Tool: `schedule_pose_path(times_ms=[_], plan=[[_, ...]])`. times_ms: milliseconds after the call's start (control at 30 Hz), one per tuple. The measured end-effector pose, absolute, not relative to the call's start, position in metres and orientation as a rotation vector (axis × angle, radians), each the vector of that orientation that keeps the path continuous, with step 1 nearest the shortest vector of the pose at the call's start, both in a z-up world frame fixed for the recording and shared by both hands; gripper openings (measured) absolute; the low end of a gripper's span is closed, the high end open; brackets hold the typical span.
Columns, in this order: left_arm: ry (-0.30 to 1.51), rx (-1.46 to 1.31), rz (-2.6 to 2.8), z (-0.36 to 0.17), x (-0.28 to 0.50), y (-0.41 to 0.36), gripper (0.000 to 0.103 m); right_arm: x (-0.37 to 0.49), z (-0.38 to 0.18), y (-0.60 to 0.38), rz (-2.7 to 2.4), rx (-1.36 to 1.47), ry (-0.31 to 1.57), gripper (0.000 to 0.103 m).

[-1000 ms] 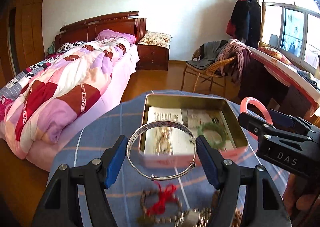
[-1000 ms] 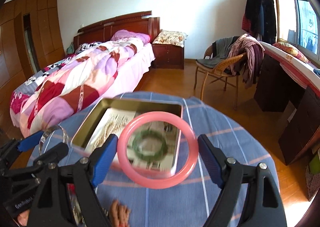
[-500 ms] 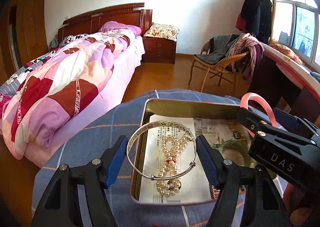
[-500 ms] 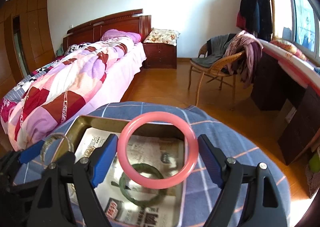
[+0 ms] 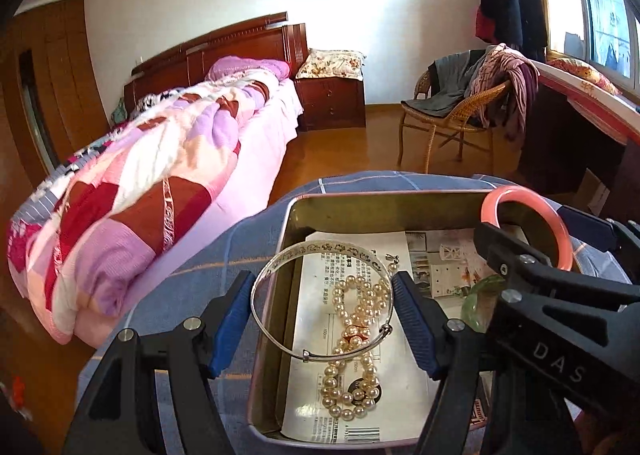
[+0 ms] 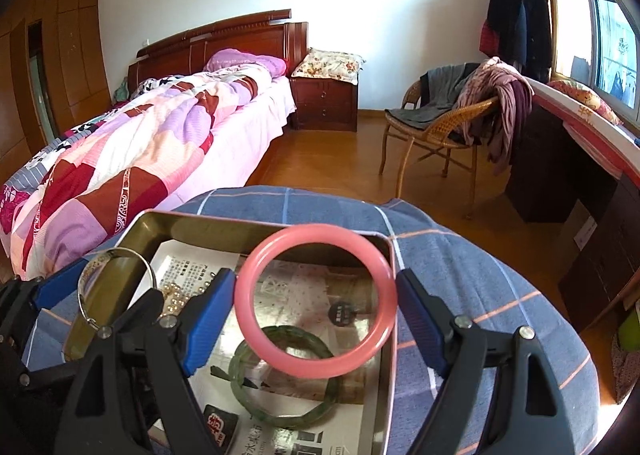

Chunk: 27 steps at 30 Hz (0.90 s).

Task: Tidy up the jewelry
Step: 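Carry both bangles over the pink tin and release them inside, then move both tools back over the remaining jewelry on the table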

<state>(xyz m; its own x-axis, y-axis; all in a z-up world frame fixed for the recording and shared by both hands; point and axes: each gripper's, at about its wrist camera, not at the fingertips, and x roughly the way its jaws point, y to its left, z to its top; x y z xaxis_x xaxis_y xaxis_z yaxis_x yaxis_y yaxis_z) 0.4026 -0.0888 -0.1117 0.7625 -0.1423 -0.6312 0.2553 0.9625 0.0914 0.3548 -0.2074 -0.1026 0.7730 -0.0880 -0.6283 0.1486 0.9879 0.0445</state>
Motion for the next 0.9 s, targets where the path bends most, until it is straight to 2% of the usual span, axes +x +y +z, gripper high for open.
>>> schedule_pose_path(times_ms=[133, 233, 400, 667, 900], plan=[[0.684, 0.137, -0.194, -0.113, 0.406, -0.081, 0.070, 0.354, -0.102, -0.208, -0.123, 0.104, 0.667, 0.085], [0.687, 0.125, -0.186, -0.113, 0.407, -0.080, 0.070, 0.353, -0.103, -0.211, -0.106, 0.136, 0.659, 0.090], [0.686, 0.129, -0.168, -0.113, 0.406, -0.080, 0.080, 0.348, -0.098, -0.213, -0.122, 0.142, 0.620, 0.091], [0.680, 0.113, -0.166, -0.112, 0.407, -0.076, 0.081, 0.344, -0.094, -0.218, -0.153, 0.163, 0.585, 0.091], [0.622, 0.099, -0.186, -0.089, 0.392, -0.065, 0.081, 0.334, -0.080, -0.223, -0.173, 0.186, 0.560, 0.091]])
